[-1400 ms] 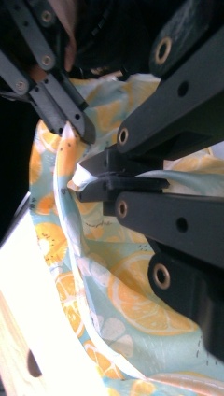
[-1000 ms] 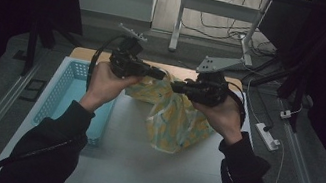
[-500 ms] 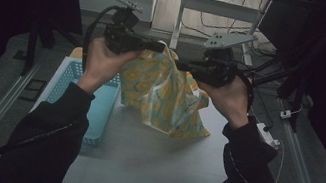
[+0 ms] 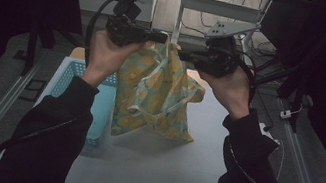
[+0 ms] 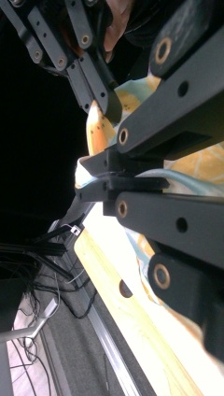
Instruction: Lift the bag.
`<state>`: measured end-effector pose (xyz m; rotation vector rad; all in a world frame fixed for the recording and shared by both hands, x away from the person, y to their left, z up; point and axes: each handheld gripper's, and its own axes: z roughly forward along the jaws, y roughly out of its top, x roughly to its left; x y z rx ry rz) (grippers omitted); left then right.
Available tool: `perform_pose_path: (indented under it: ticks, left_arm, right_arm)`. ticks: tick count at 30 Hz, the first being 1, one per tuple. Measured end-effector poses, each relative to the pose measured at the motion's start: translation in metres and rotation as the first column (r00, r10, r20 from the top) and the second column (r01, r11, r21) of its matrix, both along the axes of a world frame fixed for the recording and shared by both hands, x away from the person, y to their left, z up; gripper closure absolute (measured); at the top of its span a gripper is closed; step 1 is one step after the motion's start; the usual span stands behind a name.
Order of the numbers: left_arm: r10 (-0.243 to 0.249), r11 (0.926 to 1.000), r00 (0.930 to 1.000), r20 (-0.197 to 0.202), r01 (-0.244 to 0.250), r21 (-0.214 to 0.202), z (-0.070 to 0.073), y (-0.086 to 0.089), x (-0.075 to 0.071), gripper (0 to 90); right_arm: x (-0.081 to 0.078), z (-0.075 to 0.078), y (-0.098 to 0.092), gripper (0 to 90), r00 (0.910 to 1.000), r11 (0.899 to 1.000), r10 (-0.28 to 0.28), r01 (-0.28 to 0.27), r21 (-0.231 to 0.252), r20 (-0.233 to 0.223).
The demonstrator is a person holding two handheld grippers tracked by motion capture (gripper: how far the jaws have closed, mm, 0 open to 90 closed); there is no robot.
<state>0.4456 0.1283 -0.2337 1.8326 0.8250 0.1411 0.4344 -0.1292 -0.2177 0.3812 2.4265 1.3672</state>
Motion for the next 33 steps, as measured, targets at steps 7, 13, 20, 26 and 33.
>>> perform_pose_path:
  ticks: [7, 13, 20, 26, 33]
  left_arm:
    - [-0.007, 0.9998, 0.9997, -0.021, 0.008, 0.020, -0.024, -0.010, 0.012, 88.7]
    - [-0.013, 0.9965, 0.9994, -0.031, 0.016, 0.082, -0.046, -0.021, 0.019, 88.2]
    - [-0.011, 0.9923, 0.9993, -0.037, 0.015, 0.123, -0.064, -0.029, 0.031, 87.0]
    - [-0.012, 0.9899, 0.9993, -0.035, 0.017, 0.141, -0.072, -0.026, 0.033, 74.6]
    - [-0.038, 0.9847, 0.9990, 0.023, 0.033, 0.171, -0.066, -0.018, 0.021, 52.4]
  right_arm:
    - [0.011, -0.026, -0.003, 90.0, 0.9989, 0.999, -0.021, 0.020, -0.027, -0.042]
    - [0.023, -0.052, -0.008, 90.0, 0.9947, 0.998, -0.048, 0.046, -0.031, -0.091]
    - [0.030, -0.071, -0.012, 89.6, 0.9900, 0.998, -0.058, 0.055, -0.029, -0.128]
    - [0.032, -0.078, -0.015, 84.1, 0.9864, 0.998, -0.064, 0.062, -0.018, -0.151]
    - [0.032, -0.077, -0.019, 75.3, 0.9840, 0.997, -0.075, 0.078, 0.014, -0.162]
